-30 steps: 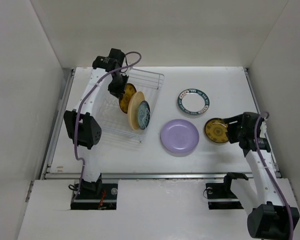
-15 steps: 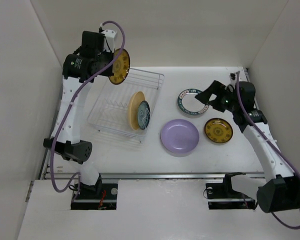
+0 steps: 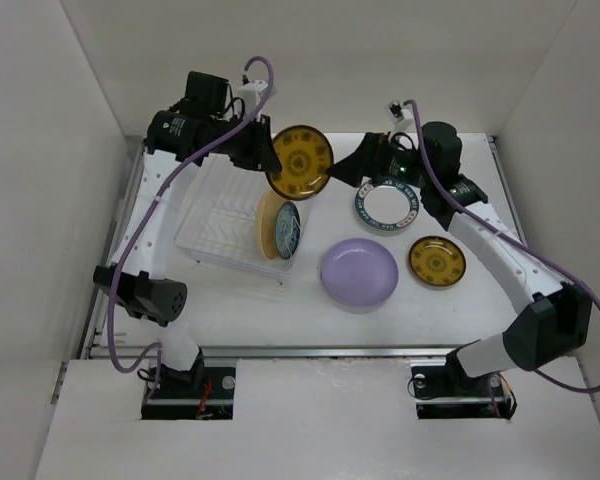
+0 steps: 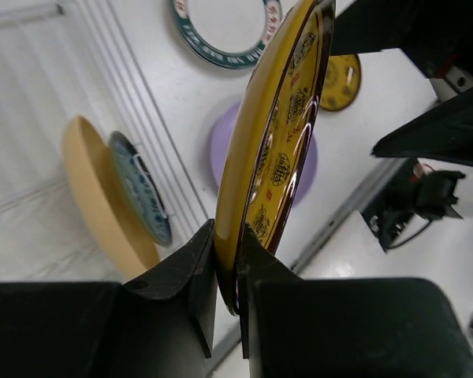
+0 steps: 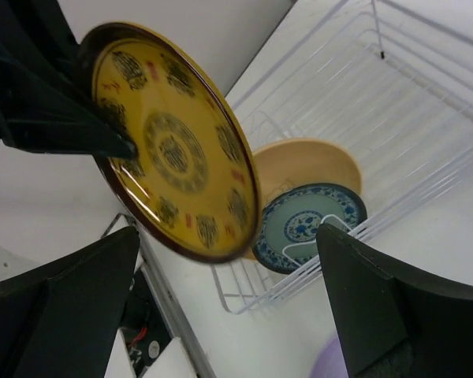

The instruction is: Unload the plates from the dish rack

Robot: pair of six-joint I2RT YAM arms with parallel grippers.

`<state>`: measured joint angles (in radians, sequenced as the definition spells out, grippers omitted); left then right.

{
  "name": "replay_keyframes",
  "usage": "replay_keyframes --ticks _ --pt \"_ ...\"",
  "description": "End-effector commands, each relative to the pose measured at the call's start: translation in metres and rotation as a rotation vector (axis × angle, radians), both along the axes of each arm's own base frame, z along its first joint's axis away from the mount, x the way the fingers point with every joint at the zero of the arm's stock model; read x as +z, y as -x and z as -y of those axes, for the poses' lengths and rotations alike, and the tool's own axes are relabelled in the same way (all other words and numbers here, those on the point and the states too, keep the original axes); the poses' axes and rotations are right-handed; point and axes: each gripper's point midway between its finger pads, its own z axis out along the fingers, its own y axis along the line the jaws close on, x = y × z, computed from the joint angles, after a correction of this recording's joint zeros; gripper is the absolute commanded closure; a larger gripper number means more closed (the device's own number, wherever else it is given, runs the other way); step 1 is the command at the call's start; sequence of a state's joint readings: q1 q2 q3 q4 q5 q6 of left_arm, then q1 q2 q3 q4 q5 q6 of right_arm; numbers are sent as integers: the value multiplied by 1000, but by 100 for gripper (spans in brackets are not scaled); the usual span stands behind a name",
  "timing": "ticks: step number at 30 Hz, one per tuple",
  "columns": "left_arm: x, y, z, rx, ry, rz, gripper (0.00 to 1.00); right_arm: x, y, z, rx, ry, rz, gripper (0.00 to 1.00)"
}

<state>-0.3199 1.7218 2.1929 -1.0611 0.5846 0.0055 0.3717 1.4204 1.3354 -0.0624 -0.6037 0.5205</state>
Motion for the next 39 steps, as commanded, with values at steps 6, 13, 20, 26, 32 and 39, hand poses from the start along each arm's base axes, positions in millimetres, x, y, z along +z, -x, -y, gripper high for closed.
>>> replay_keyframes --ticks 6,13,20,26,32,39 --pt "6 30 30 -187 137 -71 100 -5 -6 -44 94 -57 -2 32" --pt "-9 15 21 -111 67 -67 70 -7 -6 -42 31 -105 -43 100" --pt "-21 -32 -49 246 -273 67 0 -16 -18 53 -353 -118 -179 100" --pt "-48 -39 -78 296 -476 39 0 -99 4 200 -971 -38 -432 100" --pt "-105 -19 -82 170 -644 -144 0 -194 47 264 -1263 -23 -676 100" --pt "-137 -7 -67 87 -742 -169 0 -233 69 289 -1409 -32 -788 100"
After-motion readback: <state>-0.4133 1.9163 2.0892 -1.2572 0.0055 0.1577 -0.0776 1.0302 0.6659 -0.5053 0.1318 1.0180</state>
